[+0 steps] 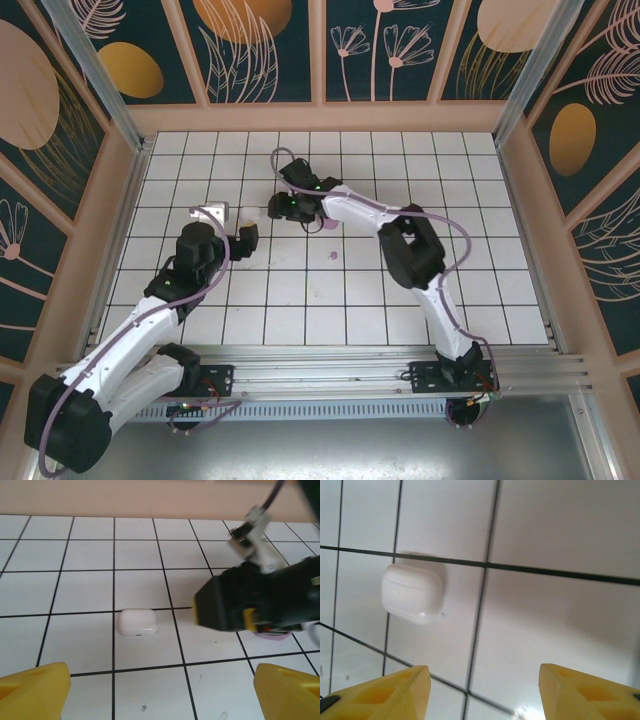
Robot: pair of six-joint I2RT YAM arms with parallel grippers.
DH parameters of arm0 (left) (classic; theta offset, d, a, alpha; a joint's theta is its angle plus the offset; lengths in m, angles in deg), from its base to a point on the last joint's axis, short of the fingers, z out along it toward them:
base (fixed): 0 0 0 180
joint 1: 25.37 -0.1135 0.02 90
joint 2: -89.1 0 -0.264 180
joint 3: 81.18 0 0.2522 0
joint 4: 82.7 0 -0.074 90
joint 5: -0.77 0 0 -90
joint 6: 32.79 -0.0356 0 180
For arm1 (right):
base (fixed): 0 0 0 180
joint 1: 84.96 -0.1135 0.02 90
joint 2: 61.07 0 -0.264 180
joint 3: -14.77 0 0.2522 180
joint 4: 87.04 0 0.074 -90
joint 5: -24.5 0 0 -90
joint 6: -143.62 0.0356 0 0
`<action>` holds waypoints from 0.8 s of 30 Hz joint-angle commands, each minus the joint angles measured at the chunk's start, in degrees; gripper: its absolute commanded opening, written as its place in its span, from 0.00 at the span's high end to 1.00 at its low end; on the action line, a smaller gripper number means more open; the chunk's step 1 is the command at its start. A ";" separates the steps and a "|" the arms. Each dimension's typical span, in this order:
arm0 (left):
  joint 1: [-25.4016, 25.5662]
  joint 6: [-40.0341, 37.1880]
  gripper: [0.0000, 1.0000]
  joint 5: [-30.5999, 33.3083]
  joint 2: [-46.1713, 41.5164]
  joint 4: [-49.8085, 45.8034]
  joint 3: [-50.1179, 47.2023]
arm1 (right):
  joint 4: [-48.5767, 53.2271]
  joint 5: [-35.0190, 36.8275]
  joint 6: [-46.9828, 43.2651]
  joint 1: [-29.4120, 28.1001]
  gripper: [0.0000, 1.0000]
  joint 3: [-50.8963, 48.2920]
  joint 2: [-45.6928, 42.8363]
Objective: Insert the wireless bluetooth earbuds into the charging case
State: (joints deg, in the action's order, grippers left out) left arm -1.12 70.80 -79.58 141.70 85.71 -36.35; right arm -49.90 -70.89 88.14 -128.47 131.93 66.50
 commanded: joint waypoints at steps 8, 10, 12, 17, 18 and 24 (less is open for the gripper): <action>-0.34 1.85 0.10 -7.67 8.01 5.41 3.55 | -0.13 19.25 8.55 1.46 0.31 -22.07 -16.44; -0.34 1.35 0.10 -7.62 8.26 5.04 3.99 | 1.11 20.21 9.49 1.41 0.29 -22.11 -15.51; -0.34 1.03 0.09 -7.37 8.14 4.94 3.91 | 1.57 20.53 10.04 1.36 0.27 -21.76 -14.42; -0.34 0.66 0.09 -6.90 8.13 4.86 3.31 | 2.39 21.06 10.46 1.41 0.18 -19.56 -11.53; -0.34 0.61 0.09 -6.87 8.13 4.81 3.24 | 2.50 20.97 10.40 1.42 0.17 -19.07 -11.01; -0.34 -0.05 0.08 -6.17 8.30 4.80 3.29 | 2.95 19.35 10.00 1.57 0.16 -15.81 -7.35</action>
State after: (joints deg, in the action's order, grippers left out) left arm -1.12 71.85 -85.96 149.91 89.49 -34.05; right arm -48.61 -51.85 97.65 -127.05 113.78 57.54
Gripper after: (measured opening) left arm 0.915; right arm 0.842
